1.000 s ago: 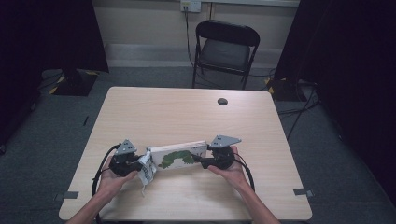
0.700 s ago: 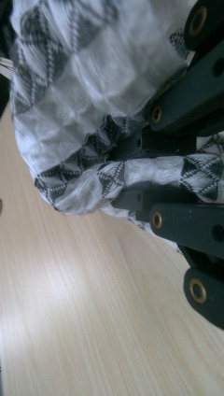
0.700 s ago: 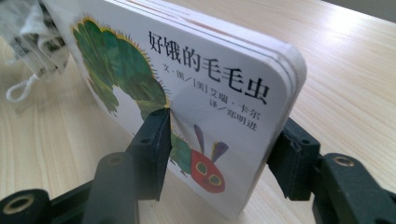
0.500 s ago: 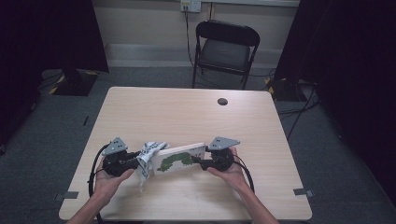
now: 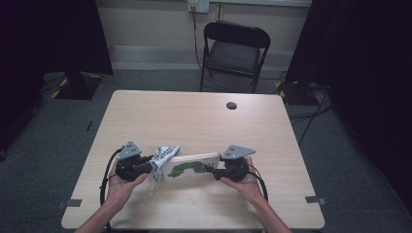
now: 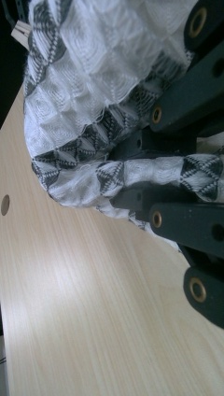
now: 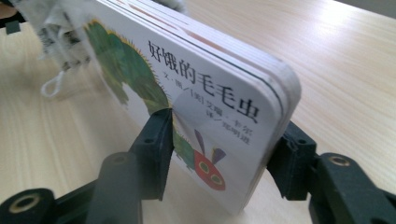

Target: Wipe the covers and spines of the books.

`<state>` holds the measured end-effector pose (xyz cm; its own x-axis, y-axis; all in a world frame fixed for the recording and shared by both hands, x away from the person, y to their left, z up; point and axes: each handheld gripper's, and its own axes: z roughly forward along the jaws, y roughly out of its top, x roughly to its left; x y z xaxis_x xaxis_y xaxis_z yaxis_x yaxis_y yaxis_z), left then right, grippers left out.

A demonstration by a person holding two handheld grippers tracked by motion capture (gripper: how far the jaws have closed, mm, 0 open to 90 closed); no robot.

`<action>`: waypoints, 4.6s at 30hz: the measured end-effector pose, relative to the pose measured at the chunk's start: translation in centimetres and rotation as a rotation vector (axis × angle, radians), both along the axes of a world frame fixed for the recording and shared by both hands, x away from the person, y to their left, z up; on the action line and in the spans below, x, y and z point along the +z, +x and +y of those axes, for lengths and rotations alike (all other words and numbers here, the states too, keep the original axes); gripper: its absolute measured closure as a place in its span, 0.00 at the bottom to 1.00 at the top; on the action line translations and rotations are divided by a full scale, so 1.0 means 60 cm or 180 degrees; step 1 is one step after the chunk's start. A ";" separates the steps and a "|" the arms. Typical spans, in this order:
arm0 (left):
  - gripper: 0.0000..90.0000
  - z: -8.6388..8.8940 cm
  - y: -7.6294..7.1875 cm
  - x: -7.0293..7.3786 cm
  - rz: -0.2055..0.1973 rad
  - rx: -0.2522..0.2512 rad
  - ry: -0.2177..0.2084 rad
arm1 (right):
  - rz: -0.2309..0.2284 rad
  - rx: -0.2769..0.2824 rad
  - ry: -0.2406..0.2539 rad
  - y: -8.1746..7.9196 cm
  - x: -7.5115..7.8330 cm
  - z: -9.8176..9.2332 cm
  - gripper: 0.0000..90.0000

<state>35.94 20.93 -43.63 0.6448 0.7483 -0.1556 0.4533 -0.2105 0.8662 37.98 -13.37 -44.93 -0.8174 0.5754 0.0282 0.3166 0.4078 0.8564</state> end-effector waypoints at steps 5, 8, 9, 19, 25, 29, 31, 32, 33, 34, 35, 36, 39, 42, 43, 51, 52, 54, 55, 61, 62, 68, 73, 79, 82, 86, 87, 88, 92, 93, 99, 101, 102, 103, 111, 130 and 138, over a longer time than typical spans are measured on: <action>0.88 -0.002 0.012 -0.004 0.0017 -0.0016 -0.0010 | 0.0033 0.0048 0.0041 -0.023 0.002 -0.006 0.55; 0.88 0.001 0.014 -0.004 0.0057 -0.0028 -0.0068 | 0.0004 0.0060 0.0076 -0.019 0.000 -0.003 0.57; 0.88 0.003 0.014 -0.002 0.0070 -0.0031 -0.0094 | 0.0009 0.0069 0.0106 -0.016 -0.001 -0.002 0.57; 0.88 0.007 0.007 -0.003 0.0087 -0.0018 -0.0198 | 0.0009 0.0109 0.0128 -0.011 -0.003 0.000 0.58; 0.88 0.007 0.011 -0.023 0.0275 -0.0049 -0.0133 | 0.0002 0.0128 0.0120 -0.011 -0.003 0.000 0.59; 0.88 0.013 0.007 -0.016 0.0274 -0.0077 -0.0216 | 0.0010 0.0131 0.0126 -0.011 -0.003 0.000 0.59; 0.88 0.021 0.003 -0.005 0.0249 -0.0104 -0.0354 | 0.0010 0.0135 0.0123 -0.011 -0.003 0.000 0.59; 0.88 0.026 -0.001 0.000 0.0235 -0.0118 -0.0436 | 0.0011 0.0128 0.0125 -0.011 -0.003 0.000 0.59; 0.88 0.030 -0.005 0.003 0.0221 -0.0140 -0.0507 | 0.0011 0.0125 0.0121 -0.011 -0.003 0.000 0.59; 0.88 0.032 -0.009 0.004 0.0204 -0.0144 -0.0502 | 0.0013 0.0125 0.0118 -0.011 -0.003 0.000 0.59; 0.88 0.033 -0.012 0.003 0.0205 -0.0170 -0.0457 | 0.0010 0.0123 0.0117 -0.011 -0.003 0.000 0.59; 0.88 0.032 -0.012 0.001 0.0206 -0.0183 -0.0432 | 0.0011 0.0124 0.0121 -0.011 -0.003 0.000 0.59; 0.88 0.024 -0.010 -0.009 0.0227 -0.0178 -0.0300 | 0.0016 0.0122 0.0127 -0.010 -0.003 0.000 0.59; 0.88 0.022 -0.005 -0.021 0.0304 -0.0220 -0.0156 | 0.0020 0.0126 0.0126 -0.009 -0.003 0.000 0.59; 0.88 0.019 -0.004 -0.027 0.0331 -0.0219 -0.0120 | 0.0019 0.0127 0.0126 -0.009 -0.003 0.000 0.59; 0.88 0.006 -0.001 -0.048 0.0457 -0.0233 0.0262 | 0.0007 0.0132 0.0125 -0.009 -0.003 0.000 0.59; 0.88 0.005 -0.002 -0.047 0.0425 -0.0244 0.0257 | 0.0005 0.0132 0.0124 -0.009 -0.003 0.000 0.59; 0.88 0.011 0.000 -0.043 0.0399 -0.0256 0.0167 | 0.0008 0.0132 0.0128 -0.009 -0.003 -0.001 0.60; 0.88 0.013 0.000 -0.038 0.0391 -0.0247 0.0076 | 0.0002 0.0131 0.0122 -0.009 -0.003 -0.001 0.60; 0.88 0.026 -0.002 -0.004 0.0177 -0.0224 -0.0253 | -0.0006 0.0137 0.0125 -0.008 -0.004 -0.001 0.62; 0.88 0.027 -0.001 0.000 0.0154 -0.0215 -0.0289 | -0.0012 0.0139 0.0115 -0.009 -0.003 -0.001 0.62; 0.88 0.033 0.010 0.018 0.0003 -0.0283 -0.0445 | -0.0045 0.0155 0.0083 -0.010 -0.003 0.000 0.65; 0.88 0.036 0.013 0.009 0.0038 -0.0341 -0.0482 | -0.0055 0.0174 0.0088 -0.009 -0.003 -0.001 0.65; 0.88 0.034 0.015 -0.010 0.0157 -0.0398 -0.0345 | -0.0063 0.0204 0.0079 -0.010 -0.003 0.000 0.65; 0.88 0.029 0.015 -0.031 0.0307 -0.0397 -0.0166 | -0.0077 0.0212 0.0070 -0.011 -0.002 0.001 0.65; 0.88 0.028 0.021 -0.054 0.0633 -0.0398 -0.0108 | -0.0071 0.0238 0.0072 -0.012 -0.003 0.003 0.65; 0.88 0.024 0.021 -0.057 0.0661 -0.0396 -0.0007 | -0.0070 0.0237 0.0076 -0.012 -0.003 0.004 0.65; 0.88 0.022 0.021 -0.058 0.0636 -0.0396 0.0020 | -0.0070 0.0239 0.0076 -0.012 -0.003 0.004 0.65; 0.88 0.021 0.014 -0.040 0.0489 -0.0452 -0.0158 | -0.0083 0.0225 0.0092 -0.012 -0.002 0.005 0.65; 0.88 0.021 0.012 -0.033 0.0428 -0.0464 -0.0156 | -0.0082 0.0239 0.0096 -0.011 -0.002 0.007 0.65; 0.87 0.027 0.011 0.005 0.0180 -0.0521 -0.0386 | -0.0077 0.0386 0.0062 -0.015 -0.004 0.027 0.70; 0.87 0.026 0.012 0.010 0.0124 -0.0519 -0.0412 | -0.0059 0.0414 0.0052 -0.015 -0.005 0.033 0.72; 0.87 0.026 0.013 0.011 0.0118 -0.0517 -0.0431 | -0.0061 0.0428 0.0054 -0.014 -0.005 0.035 0.73; 0.87 0.026 0.013 0.010 0.0125 -0.0526 -0.0427 | -0.0059 0.0432 0.0048 -0.013 -0.006 0.036 0.74; 0.86 0.023 0.015 0.006 0.0141 -0.0528 -0.0441 | 0.0034 0.0474 0.0084 -0.009 -0.006 0.031 0.79; 0.87 -0.022 0.024 -0.042 0.0417 -0.0703 0.0112 | 0.0105 0.0540 0.0041 -0.004 -0.001 0.027 0.85; 0.85 -0.021 0.019 -0.034 0.0395 -0.0709 0.0020 | 0.0108 0.0541 0.0042 -0.003 -0.001 0.026 0.87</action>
<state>37.08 19.65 -45.66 0.7702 0.5910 -0.2398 0.4979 -0.3222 0.8052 37.80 -11.81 -44.99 -0.9013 0.4285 0.0641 0.2730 0.4467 0.8520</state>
